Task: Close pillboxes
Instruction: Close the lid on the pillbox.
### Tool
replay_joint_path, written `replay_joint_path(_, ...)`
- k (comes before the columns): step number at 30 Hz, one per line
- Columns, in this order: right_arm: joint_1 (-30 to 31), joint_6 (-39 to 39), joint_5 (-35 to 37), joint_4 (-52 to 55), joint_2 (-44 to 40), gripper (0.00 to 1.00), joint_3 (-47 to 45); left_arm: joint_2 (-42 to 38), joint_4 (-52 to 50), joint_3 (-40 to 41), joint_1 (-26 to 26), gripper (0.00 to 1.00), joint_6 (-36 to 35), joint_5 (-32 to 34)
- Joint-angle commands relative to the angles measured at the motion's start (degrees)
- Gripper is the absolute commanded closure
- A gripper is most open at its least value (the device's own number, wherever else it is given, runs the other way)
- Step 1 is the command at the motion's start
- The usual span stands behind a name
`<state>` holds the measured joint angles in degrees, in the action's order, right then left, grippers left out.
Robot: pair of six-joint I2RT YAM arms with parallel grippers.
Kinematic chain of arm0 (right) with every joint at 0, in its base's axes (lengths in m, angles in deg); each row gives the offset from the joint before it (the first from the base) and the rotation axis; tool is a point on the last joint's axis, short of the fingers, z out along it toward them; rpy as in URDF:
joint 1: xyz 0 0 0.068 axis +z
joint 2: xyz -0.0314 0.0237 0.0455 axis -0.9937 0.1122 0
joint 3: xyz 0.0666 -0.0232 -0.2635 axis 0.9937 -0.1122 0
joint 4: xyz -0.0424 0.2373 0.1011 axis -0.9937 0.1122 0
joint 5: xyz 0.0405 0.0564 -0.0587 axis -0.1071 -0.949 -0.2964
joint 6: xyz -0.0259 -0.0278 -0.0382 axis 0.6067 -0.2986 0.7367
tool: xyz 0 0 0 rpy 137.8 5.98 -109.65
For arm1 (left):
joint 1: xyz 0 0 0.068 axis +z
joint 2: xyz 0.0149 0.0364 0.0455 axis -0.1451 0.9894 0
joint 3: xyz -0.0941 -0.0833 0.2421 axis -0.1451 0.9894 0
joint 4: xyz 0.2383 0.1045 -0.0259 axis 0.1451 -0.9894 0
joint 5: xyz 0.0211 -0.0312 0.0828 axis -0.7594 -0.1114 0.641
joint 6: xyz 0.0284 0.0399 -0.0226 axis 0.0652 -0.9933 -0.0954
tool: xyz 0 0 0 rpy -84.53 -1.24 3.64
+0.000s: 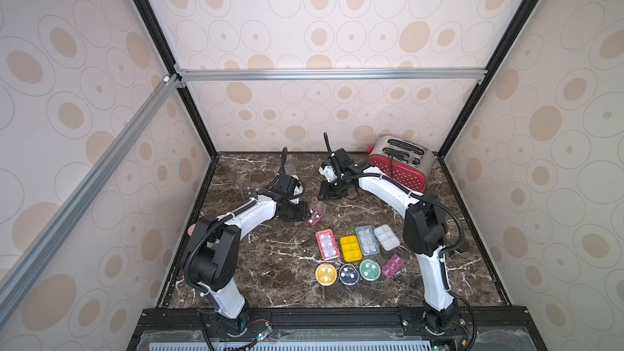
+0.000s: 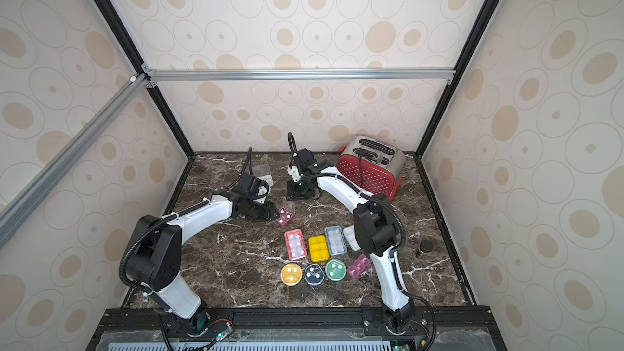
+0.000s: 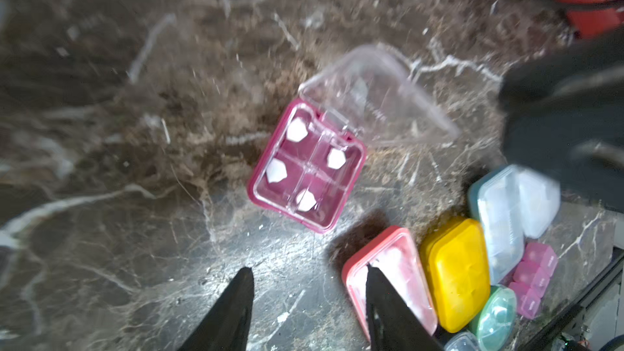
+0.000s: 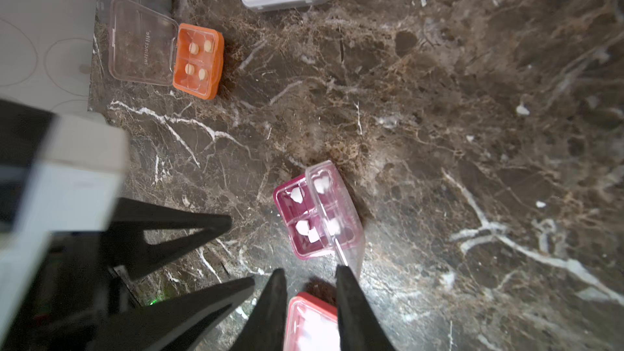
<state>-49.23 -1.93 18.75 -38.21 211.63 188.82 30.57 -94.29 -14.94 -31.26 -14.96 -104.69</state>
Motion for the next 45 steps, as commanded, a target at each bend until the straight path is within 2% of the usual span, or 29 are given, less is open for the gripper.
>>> replay_joint_path(1, -0.1, 2.7, 0.1, 5.0, 2.3, 0.70, 3.7, 0.4, 3.8, 1.6, 0.2, 0.46, 3.8, -3.5)
replay_joint_path(3, -0.1, 2.8, 0.1, 6.0, 3.6, 0.71, 5.4, 1.6, 5.5, 1.8, 0.2, 0.46, 4.6, -4.4)
replay_joint_path(5, -0.1, 2.9, -0.1, 6.9, 4.6, 0.83, 6.6, 2.7, 7.5, 1.8, 0.2, 0.46, 5.4, -5.8)
replay_joint_path(7, -0.1, 3.0, 0.1, 6.8, 4.9, 0.83, 6.8, 3.9, 9.0, 1.5, 0.2, 0.48, 6.0, -6.8)
replay_joint_path(16, -0.1, 4.0, 0.1, 8.2, 6.9, 0.78, 8.4, 6.0, 6.6, 0.4, 0.2, 0.51, 4.3, -3.6)
replay_joint_path(22, 0.0, 3.8, -0.8, 7.8, 7.3, 0.82, 8.5, 7.5, 8.7, 0.5, 0.2, 0.55, 4.9, -4.5)
replay_joint_path(26, 0.0, 3.5, -1.5, 8.0, 7.2, 0.88, 8.4, 7.5, 9.0, 0.5, 0.2, 0.57, 5.0, -4.6)
replay_joint_path(45, 3.1, 3.9, -2.4, 7.7, 7.7, 0.92, 8.6, 7.4, 9.8, -0.4, 0.2, 0.60, 5.4, -5.6)
